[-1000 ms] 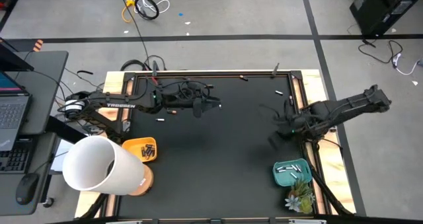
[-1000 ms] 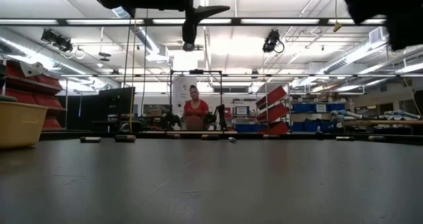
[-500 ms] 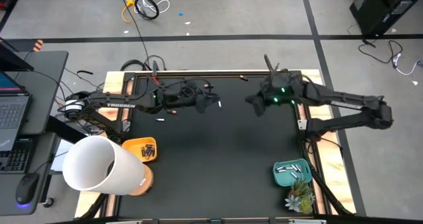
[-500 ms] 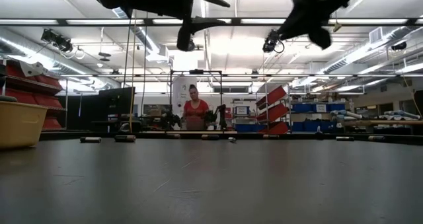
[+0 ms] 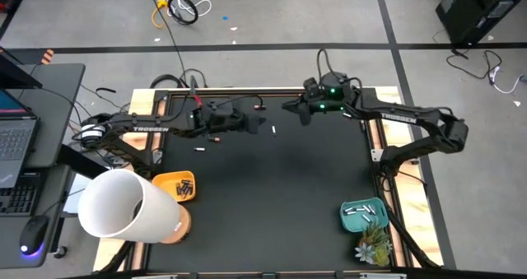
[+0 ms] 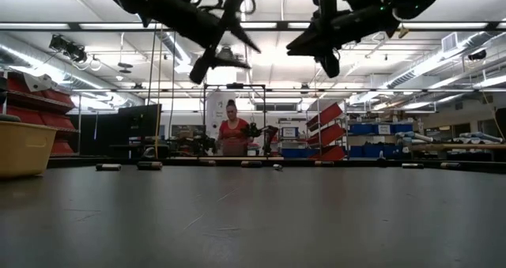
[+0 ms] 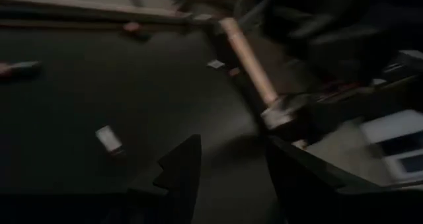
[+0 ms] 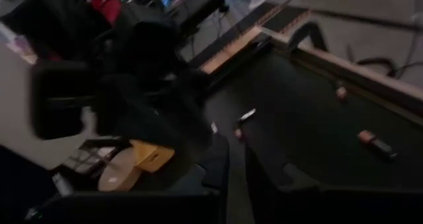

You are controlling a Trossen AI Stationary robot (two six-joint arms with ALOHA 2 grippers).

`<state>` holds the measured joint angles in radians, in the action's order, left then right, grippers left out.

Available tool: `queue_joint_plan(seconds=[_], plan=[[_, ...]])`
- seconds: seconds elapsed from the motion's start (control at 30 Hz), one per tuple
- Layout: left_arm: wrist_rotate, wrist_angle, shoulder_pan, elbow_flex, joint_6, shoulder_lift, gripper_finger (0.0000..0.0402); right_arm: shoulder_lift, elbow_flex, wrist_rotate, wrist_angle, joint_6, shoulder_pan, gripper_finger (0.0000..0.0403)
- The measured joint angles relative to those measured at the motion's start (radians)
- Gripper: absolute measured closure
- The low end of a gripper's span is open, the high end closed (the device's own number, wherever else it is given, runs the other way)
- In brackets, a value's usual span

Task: Sort batteries
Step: Put the black battery into the yellow bin

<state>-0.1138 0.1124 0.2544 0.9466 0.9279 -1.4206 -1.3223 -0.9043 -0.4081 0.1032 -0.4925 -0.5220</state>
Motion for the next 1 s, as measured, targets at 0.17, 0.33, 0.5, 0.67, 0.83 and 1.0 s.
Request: queue_joint_plan(seconds=[0.17, 0.33, 0.5, 0.67, 0.83, 1.0], plan=[[0.081, -0.154, 0.123, 0.0, -0.032, 0.0, 0.0216, -0.044, 0.0, -0.03, 0.022, 0.008, 0.005, 0.0377], [0.18, -0.21, 0.221, 0.0, -0.157, 0.0, 0.0216, -0.051, 0.001, -0.008, 0.163, -0.036, 0.025, 0.0377], [0.283, -0.215, 0.327, 0.008, -0.238, -0.039, 0.0216, -0.022, 0.001, 0.024, 0.203, -0.054, 0.025, 0.0378], [0.408, -0.232, 0.387, 0.092, -0.312, -0.156, 0.0216, -0.014, 0.001, 0.053, 0.201, -0.055, 0.025, 0.038], [0.442, -0.337, 0.41, 0.234, -0.492, -0.296, 0.0216, -0.014, 0.001, 0.056, 0.202, -0.079, 0.037, 0.038], [0.45, -0.48, 0.426, 0.376, -0.691, -0.414, 0.0216, -0.014, 0.001, 0.056, 0.202, -0.107, 0.072, 0.038]])
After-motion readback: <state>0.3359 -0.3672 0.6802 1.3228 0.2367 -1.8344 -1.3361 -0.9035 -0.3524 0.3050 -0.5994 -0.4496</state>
